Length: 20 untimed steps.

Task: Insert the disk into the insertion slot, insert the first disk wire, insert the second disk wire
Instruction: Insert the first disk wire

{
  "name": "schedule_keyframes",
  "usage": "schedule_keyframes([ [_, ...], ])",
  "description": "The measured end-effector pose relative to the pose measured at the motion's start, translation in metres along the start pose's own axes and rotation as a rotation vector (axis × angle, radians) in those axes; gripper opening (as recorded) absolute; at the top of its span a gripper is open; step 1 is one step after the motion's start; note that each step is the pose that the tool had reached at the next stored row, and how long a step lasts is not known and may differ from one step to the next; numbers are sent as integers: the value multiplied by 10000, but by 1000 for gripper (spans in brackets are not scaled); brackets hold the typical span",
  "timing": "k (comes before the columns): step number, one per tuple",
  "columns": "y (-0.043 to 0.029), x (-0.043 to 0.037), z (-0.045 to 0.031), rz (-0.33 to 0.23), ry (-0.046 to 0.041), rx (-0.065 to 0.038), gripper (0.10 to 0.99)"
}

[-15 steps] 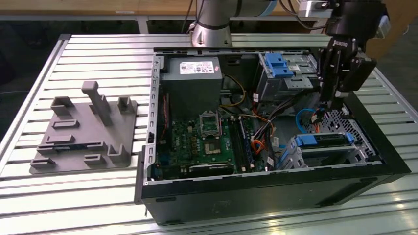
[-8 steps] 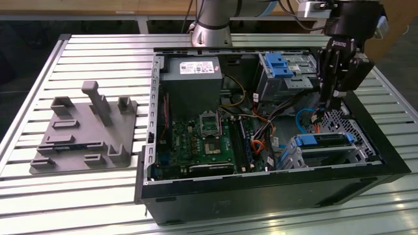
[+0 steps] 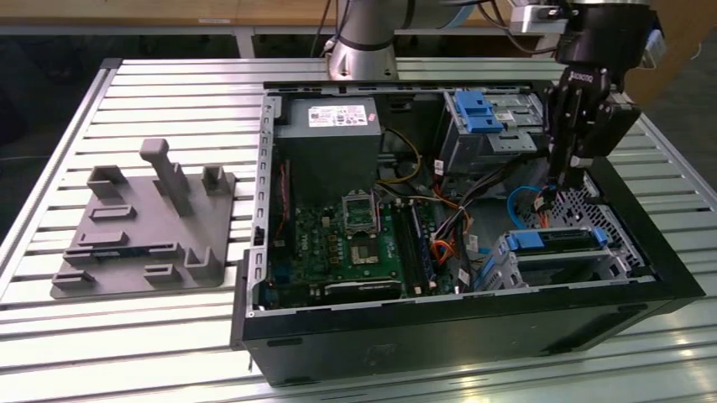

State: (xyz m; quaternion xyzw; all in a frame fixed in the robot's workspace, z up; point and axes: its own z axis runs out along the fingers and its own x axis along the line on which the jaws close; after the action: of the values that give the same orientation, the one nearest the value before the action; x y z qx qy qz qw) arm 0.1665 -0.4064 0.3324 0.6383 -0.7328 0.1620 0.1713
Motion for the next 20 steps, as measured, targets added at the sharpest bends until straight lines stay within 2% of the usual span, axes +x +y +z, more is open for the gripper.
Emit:
schedule_keyframes([
  [5,0,-9,15,0,10,2,365],
  [6,0,-12,16,0,16,2,290],
  [15,7,-65,17,4,105,14,290],
  [20,7,-95,23,7,208,27,290],
])
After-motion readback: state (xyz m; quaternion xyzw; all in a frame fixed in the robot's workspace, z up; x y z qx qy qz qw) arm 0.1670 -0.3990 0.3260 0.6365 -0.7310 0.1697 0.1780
